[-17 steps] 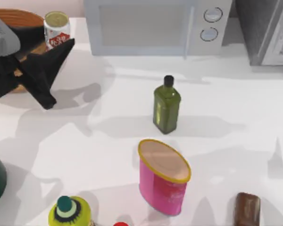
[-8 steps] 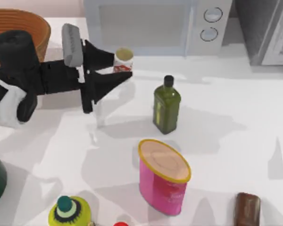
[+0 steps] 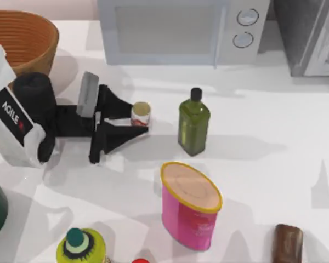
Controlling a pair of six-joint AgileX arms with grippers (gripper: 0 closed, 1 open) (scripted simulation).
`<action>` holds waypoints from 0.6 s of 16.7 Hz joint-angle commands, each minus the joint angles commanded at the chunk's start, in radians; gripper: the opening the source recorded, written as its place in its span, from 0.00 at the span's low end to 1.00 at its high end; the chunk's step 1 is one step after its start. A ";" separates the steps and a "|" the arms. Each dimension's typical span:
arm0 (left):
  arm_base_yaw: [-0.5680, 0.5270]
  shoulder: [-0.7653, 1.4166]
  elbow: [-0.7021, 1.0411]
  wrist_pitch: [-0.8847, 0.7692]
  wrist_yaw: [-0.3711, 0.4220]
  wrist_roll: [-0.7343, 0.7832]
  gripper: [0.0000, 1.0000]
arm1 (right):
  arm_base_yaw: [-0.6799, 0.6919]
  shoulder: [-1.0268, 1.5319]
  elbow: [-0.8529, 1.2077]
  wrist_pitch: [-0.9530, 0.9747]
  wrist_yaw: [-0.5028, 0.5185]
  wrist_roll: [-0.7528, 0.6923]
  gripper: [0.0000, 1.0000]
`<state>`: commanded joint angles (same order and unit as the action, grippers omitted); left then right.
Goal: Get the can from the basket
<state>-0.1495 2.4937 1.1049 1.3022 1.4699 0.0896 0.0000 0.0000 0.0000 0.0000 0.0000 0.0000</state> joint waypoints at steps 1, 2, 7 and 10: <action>0.008 0.012 0.004 0.006 0.008 -0.001 0.00 | 0.000 0.000 0.000 0.000 0.000 0.000 1.00; 0.011 0.015 0.005 0.008 0.011 -0.001 0.00 | 0.000 0.000 0.000 0.000 0.000 0.000 1.00; 0.011 0.015 0.005 0.008 0.011 -0.001 0.08 | 0.000 0.000 0.000 0.000 0.000 0.000 1.00; 0.011 0.015 0.005 0.008 0.011 -0.001 0.30 | 0.000 0.000 0.000 0.000 0.000 0.000 1.00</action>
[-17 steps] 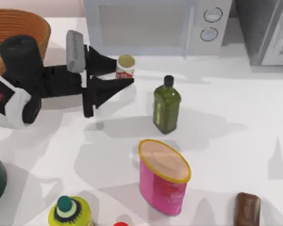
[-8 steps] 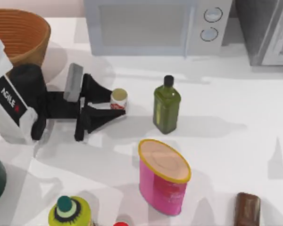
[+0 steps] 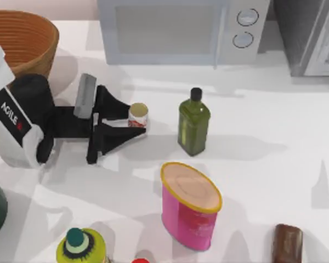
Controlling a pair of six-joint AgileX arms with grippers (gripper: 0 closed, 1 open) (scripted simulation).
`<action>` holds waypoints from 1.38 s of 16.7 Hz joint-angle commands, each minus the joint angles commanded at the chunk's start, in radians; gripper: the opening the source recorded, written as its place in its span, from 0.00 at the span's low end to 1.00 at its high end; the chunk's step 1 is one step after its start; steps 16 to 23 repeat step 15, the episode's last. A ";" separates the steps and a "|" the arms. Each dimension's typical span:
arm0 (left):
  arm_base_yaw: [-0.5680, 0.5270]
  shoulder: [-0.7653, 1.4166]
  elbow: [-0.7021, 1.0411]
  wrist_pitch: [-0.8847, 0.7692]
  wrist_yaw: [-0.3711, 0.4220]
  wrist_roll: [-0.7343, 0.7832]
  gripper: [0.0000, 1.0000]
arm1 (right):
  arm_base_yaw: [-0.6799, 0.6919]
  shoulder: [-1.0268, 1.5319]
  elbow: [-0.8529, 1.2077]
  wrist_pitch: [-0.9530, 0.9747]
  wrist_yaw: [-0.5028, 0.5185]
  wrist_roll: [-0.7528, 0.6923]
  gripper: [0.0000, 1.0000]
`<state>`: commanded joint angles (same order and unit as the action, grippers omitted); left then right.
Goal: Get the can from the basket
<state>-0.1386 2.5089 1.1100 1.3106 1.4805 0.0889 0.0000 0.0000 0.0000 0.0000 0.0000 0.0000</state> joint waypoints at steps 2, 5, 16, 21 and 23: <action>0.000 0.000 0.000 0.000 0.000 0.000 0.45 | 0.000 0.000 0.000 0.000 0.000 0.000 1.00; 0.000 0.000 0.000 0.000 0.000 0.000 0.68 | 0.000 0.000 0.000 0.000 0.000 0.000 1.00; 0.000 0.000 0.000 0.000 0.000 0.000 1.00 | 0.000 0.000 0.000 0.000 0.000 0.000 1.00; 0.000 0.000 0.000 0.000 0.000 0.000 1.00 | 0.000 0.000 0.000 0.000 0.000 0.000 1.00; 0.000 0.000 0.000 0.000 0.000 0.000 1.00 | 0.000 0.000 0.000 0.000 0.000 0.000 1.00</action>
